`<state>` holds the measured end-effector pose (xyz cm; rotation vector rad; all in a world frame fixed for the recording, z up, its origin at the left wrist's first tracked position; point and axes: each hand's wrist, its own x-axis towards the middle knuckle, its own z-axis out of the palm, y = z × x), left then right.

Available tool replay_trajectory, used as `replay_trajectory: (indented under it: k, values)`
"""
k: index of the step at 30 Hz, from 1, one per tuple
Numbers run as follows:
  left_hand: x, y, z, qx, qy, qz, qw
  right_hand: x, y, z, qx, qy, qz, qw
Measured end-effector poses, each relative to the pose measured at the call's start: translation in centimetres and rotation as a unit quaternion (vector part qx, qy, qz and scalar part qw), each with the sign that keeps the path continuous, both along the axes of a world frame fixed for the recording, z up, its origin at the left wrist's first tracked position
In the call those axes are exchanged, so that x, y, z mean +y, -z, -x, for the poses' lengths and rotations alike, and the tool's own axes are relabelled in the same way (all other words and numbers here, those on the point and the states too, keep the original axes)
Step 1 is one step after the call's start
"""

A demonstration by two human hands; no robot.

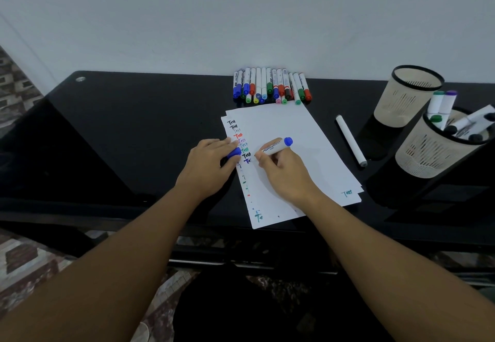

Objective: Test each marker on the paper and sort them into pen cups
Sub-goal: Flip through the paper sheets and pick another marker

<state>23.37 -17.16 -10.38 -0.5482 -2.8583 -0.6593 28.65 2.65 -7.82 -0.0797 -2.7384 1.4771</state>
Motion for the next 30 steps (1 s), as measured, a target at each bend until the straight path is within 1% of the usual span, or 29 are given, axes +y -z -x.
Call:
replay_trajectory:
  k: [8,12,20,30]
  values:
    - [-0.04,0.01,0.02,0.0,-0.003,0.004,1.0,-0.03,-0.04,0.1,0.004,-0.002,-0.025,1.0]
    - [0.02,0.06,-0.08,-0.002,-0.005,-0.006,1.0,0.09,-0.11,-0.02,0.008,0.014,-0.013,1.0]
    - [-0.08,0.19,-0.02,0.002,-0.006,-0.002,1.0,-0.02,-0.28,-0.09,0.014,0.003,-0.031,0.999]
    - [-0.02,0.12,-0.03,0.004,-0.004,-0.004,1.0,0.05,-0.27,-0.04,0.021,0.015,-0.021,0.999]
